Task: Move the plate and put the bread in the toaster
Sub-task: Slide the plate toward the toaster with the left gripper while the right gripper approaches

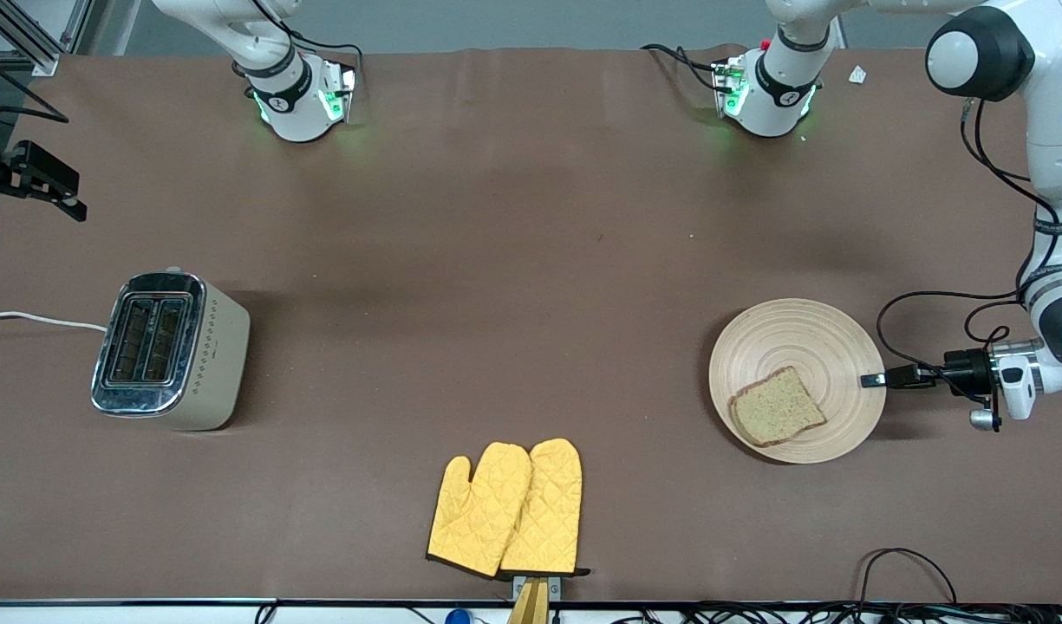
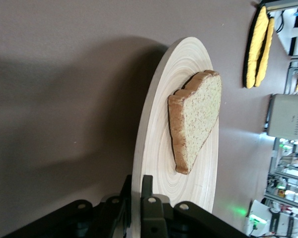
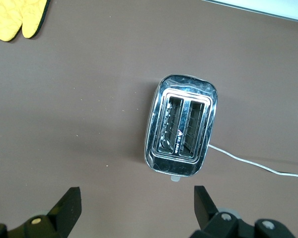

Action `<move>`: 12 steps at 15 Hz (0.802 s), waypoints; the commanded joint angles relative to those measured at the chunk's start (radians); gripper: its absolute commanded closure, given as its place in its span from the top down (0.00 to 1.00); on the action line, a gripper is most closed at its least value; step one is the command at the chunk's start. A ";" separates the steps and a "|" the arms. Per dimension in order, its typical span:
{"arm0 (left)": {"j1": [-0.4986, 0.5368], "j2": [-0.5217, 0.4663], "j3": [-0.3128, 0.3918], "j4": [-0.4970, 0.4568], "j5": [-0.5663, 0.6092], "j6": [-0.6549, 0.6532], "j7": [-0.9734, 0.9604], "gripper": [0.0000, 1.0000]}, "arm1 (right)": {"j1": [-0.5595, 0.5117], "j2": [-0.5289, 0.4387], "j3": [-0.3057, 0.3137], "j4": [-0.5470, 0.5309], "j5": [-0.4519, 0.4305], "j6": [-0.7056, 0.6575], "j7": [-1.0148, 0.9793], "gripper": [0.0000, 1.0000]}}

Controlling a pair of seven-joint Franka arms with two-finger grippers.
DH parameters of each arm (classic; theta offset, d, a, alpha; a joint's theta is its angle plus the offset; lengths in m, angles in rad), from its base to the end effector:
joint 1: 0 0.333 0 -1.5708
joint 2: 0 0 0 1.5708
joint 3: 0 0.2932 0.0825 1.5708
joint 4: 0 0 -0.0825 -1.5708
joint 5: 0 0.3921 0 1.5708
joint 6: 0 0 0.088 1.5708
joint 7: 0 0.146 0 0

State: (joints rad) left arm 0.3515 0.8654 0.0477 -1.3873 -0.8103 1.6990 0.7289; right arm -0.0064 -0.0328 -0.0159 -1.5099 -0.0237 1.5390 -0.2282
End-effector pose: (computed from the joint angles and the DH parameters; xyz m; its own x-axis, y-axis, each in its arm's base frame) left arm 0.6434 0.1622 0.1359 0.9984 -0.0169 -0.0542 0.0309 -0.6388 0.7688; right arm 0.5521 -0.0160 0.6073 0.9775 0.2037 0.0550 0.2019 -0.9787 0.0365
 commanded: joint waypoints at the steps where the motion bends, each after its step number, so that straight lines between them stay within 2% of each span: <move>1: -0.005 -0.016 0.006 0.065 0.077 -0.059 -0.078 0.00 | 0.002 0.005 0.004 0.010 0.001 0.001 0.013 1.00; 7: -0.046 -0.088 0.000 0.077 0.174 -0.075 -0.265 0.00 | -0.003 0.020 0.004 0.007 0.002 0.001 0.013 1.00; 12: -0.115 -0.184 0.004 0.077 0.249 -0.075 -0.445 0.00 | -0.004 0.019 0.004 0.011 0.001 -0.007 0.012 1.00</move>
State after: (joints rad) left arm 0.2654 0.7482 0.0469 -1.3001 -0.5915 1.6533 0.3595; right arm -0.0067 -0.0134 -0.0161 -1.5099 -0.0237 1.5393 -0.2277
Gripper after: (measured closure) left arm 0.907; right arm 0.000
